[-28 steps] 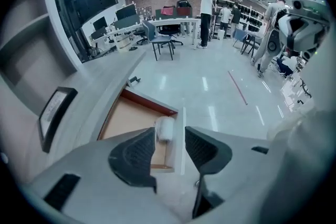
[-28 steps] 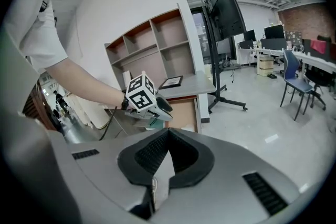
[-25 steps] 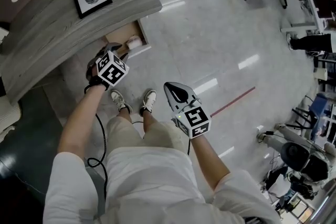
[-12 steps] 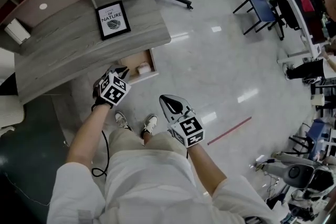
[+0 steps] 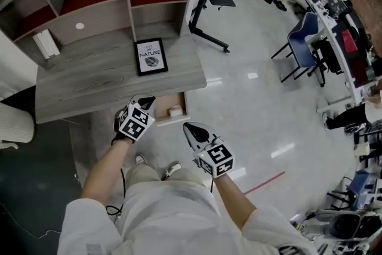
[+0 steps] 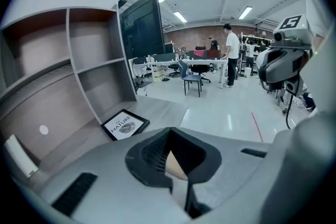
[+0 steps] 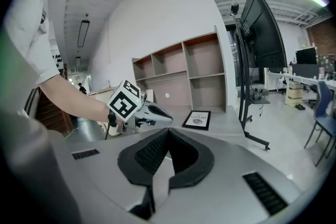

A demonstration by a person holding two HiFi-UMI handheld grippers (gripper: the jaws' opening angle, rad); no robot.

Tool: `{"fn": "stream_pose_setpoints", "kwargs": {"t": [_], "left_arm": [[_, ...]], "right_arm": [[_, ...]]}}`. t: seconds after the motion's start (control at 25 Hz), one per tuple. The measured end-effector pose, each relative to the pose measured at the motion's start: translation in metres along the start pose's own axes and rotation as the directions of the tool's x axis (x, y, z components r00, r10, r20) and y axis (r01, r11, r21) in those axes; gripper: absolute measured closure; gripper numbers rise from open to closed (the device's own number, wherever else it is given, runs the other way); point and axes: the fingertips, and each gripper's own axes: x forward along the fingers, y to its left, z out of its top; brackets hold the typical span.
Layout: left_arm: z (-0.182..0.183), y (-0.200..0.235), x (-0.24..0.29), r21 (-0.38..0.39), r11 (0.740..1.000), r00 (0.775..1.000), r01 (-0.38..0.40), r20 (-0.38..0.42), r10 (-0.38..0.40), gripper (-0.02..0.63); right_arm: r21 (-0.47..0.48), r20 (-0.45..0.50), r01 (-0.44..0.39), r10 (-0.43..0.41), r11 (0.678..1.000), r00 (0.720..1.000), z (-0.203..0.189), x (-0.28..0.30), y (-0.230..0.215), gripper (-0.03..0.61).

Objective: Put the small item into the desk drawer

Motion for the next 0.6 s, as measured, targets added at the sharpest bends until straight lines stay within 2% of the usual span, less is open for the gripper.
{"fn": "stream_pose_setpoints", "kwargs": {"t": [0.28, 0.6], "left_arm": [[0.045, 0.035, -0.052, -0.066, 0.996, 0.988, -0.067, 0.134, 0.075, 0.607], [0.077, 0.070, -0.099, -0.083, 0.993, 0.961, -0.078, 0.258, 0.097, 0.607]], "right_arm": [[-0.057, 0.094, 0.001, 0.004, 0.998, 0.996, 0.059, 0.012, 0.005, 0.581], [-0.045, 0.178, 0.057, -0.048, 0.997, 0.983, 0.110, 0.001, 0.006, 0.580]]}}
